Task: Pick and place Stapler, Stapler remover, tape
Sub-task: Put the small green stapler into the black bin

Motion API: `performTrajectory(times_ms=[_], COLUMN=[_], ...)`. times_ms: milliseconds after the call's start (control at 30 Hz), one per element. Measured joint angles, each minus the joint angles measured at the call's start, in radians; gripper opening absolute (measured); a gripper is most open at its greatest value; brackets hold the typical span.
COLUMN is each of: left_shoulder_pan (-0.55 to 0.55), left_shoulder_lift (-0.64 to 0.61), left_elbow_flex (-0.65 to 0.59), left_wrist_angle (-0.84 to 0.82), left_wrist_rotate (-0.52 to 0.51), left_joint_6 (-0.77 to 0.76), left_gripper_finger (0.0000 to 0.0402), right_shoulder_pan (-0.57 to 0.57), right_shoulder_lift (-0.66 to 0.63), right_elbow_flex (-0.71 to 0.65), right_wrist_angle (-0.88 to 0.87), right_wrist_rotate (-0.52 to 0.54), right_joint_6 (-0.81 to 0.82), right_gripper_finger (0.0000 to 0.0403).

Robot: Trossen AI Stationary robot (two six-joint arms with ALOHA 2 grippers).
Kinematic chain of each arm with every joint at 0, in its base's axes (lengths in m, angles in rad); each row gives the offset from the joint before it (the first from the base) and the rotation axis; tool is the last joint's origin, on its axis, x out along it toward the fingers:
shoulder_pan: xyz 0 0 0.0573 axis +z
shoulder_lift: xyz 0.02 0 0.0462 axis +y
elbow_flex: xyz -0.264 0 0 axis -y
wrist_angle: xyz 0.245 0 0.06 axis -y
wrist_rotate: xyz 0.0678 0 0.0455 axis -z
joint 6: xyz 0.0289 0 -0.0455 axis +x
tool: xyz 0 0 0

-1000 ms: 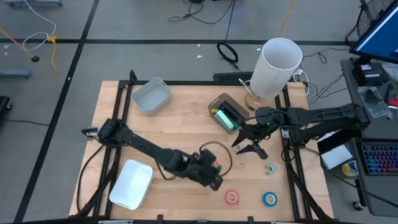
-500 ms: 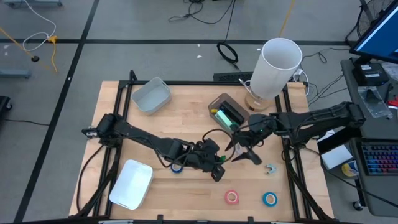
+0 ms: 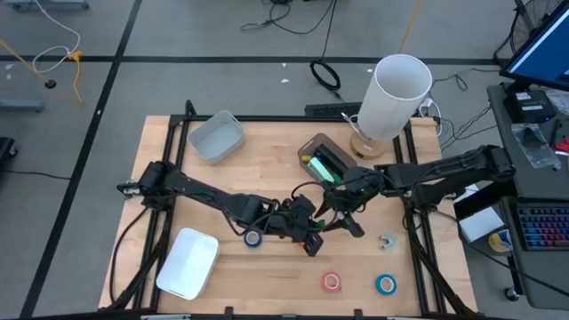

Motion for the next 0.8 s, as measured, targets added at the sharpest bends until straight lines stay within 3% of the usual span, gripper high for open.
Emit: performTrajectory(times_ms=[800], left_shoulder_pan=[0.002], left_shoulder_lift=[-0.001], left_elbow_flex=[0.0], left_wrist_angle=[-0.01], left_wrist_rotate=[0.024], left_joint_6=[0.01], left_gripper_finger=[0.0076], right_shoulder_pan=[0.0], right_shoulder_lift=[0.001], right_elbow_flex=[0.0], right_wrist_angle=[-0.005], right_wrist_rotate=[-0.004], right_joint_6=[0.027], right_gripper_finger=[0.005])
